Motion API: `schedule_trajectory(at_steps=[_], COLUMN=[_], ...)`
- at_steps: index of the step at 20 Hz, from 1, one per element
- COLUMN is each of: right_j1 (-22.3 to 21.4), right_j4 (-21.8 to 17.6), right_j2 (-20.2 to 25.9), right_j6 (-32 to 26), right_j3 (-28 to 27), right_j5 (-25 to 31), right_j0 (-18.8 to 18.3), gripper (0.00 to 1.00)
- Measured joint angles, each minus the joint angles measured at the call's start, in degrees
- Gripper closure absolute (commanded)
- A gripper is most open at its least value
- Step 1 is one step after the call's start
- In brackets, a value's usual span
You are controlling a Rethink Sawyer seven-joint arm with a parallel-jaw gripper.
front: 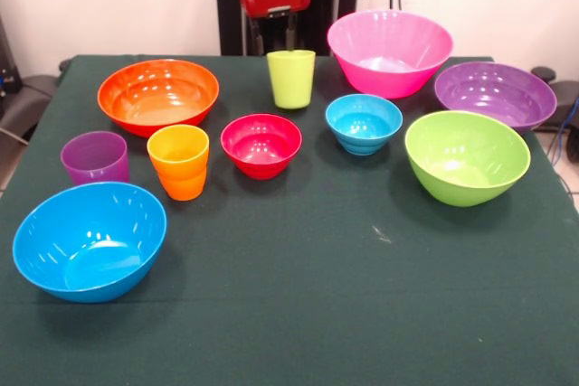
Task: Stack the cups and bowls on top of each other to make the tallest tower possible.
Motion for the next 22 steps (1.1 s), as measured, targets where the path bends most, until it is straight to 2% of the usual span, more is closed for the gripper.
schedule_trajectory(at_steps=[10, 15, 22], right_j1=[-0.27, -2.77, -9.33], right_j4=[0.94, 3.09, 7.44], right_j2=[0.03, 0.73, 3.88], right_j6=[0.00, 0.00, 0.00], right_j3=[0.01, 0.10, 0.14], right_j5=[-0.90, -0.88, 0.50], right_j0=[0.44, 0.45, -0.75], gripper=[0.00, 0.00, 0.00])
